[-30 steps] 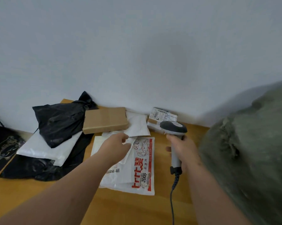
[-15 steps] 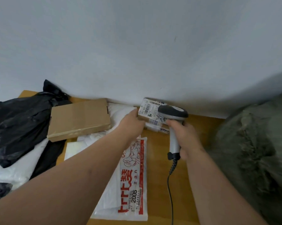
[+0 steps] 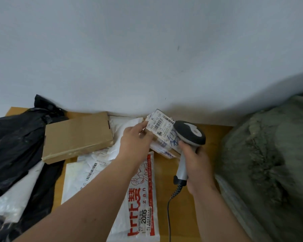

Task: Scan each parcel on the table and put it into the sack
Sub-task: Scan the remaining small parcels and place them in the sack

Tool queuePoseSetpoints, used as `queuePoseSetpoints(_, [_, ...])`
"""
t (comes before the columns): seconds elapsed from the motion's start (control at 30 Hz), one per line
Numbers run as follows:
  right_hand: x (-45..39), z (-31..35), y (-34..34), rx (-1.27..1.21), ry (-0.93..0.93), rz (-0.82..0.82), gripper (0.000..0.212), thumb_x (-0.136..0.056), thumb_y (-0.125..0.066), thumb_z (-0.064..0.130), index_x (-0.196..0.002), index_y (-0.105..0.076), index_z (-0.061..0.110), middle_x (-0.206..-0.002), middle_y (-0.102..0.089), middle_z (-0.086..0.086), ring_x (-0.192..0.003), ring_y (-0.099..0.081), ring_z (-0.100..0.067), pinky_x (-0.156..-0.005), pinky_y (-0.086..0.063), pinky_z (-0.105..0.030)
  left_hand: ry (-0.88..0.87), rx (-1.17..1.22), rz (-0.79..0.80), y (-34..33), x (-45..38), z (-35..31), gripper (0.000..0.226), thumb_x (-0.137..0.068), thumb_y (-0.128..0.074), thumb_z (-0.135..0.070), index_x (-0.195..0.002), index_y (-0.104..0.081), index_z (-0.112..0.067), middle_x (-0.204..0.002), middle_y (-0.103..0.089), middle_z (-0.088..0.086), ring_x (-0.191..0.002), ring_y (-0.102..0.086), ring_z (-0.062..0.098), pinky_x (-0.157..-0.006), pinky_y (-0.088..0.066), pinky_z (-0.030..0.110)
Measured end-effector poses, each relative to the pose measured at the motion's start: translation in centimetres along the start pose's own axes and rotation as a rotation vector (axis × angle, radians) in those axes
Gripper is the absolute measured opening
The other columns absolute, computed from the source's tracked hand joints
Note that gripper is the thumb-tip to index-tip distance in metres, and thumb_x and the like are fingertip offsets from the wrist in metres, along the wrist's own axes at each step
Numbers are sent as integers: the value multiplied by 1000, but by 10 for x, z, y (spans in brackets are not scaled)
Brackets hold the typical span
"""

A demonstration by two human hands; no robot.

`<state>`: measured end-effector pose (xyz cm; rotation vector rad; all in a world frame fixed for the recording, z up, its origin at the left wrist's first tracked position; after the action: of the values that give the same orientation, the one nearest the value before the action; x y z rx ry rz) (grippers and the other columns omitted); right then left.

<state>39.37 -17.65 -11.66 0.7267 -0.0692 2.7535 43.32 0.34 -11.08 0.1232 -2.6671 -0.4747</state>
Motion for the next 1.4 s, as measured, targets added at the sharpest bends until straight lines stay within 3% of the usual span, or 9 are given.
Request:
queuePoseSetpoints(0.1, [14, 3, -1, -37, 29, -5, 28, -91, -70, 30, -118, -63, 34, -105, -74, 11, -105, -68, -14, -100, -50, -46, -47, 60, -14, 8, 19, -11, 40, -84, -61, -54, -124, -55, -53, -133, -50, -5, -121, -52, 19, -101, -46, 43])
queuePoseSetpoints(0.2, [32, 6, -5, -78, 58, -1, 29, -91, -69, 29, -119, -64, 30, -105, -76, 10, -102, -71, -12, -99, -53, -44, -100, 180, 33, 13, 36, -21, 39, -93, -62, -37, -129, -51, -46, -135, -48, -4, -118, -51, 13, -92, -45, 28])
queuePoseSetpoints(0.3, [54, 8, -10, -80, 100, 19, 31, -91, -68, 28, -122, -63, 27, -107, -75, 10, -100, -71, -9, -97, -55, -39, -143, 216, 27, 22, 55, -26, 43, -91, -66, -36, -126, -45, -49, -140, -39, -6, -120, -51, 14, -96, -48, 33])
queuePoseSetpoints(0.47, [93, 13, -15, -85, 145, 73, 23, -94, -66, 23, -116, -63, 26, -90, -75, 21, -82, -71, 3, -60, -55, -15, -138, 300, -80, 50, 85, -18, 48, -85, -74, -28, -122, -51, -47, -134, -32, -11, -118, -51, 18, -88, -58, 44])
queuePoseSetpoints(0.7, [145, 26, -6, -78, 198, -27, 13, -94, -66, 27, -102, -61, 36, -88, -75, 17, -73, -73, -5, -49, -50, -15, -220, 285, -66, 94, 137, -13, 50, -83, -76, -17, -122, -55, -39, -129, -34, -4, -106, -53, 11, -54, -49, 5])
queuePoseSetpoints(0.83, [182, 29, -5, -55, 225, -9, 10, -93, -66, 30, -98, -61, 37, -85, -76, 16, -75, -74, -7, -53, -51, -19, -232, 343, 44, 106, 168, -16, 63, -83, -77, -20, -132, -50, -49, -132, -45, 1, -114, -56, 18, -56, -52, 10])
queuePoseSetpoints(1.0, [230, 23, -7, -123, 240, 30, 16, -94, -64, 36, -109, -59, 37, -83, -75, 21, -76, -75, -8, -57, -55, -20, -237, 411, 8, 120, 210, -14, 95, -75, -82, -31, -148, -23, -40, -138, -55, 0, -127, -51, 19, -106, -41, 44])
queuePoseSetpoints(1.17, [259, 18, 2, -137, 284, -11, 17, -91, -66, 44, -107, -60, 42, -86, -74, 23, -85, -74, -9, -74, -56, -32, -209, 435, 40, 122, 247, -11, 89, -59, -82, -46, -136, -38, -35, -121, -65, -7, -112, -63, 13, -101, -49, 45])
queuePoseSetpoints(1.4, [287, 24, 18, -140, 325, 51, 13, -95, -64, 36, -107, -61, 38, -79, -73, 25, -74, -74, -4, -60, -54, -23, -184, 325, 219, 111, 282, -10, 122, -74, -83, -5, -146, -5, -64, -105, -72, -7, -90, -73, 17, -87, -57, 46])
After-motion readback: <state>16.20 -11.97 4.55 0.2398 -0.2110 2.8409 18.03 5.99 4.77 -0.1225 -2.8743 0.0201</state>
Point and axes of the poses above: each hand's wrist, its own x-axis away from the middle knuckle, its own y-axis out of the back of the hand, z = x × y, the point moved 6 cm from there along -x, towards the middle knuckle
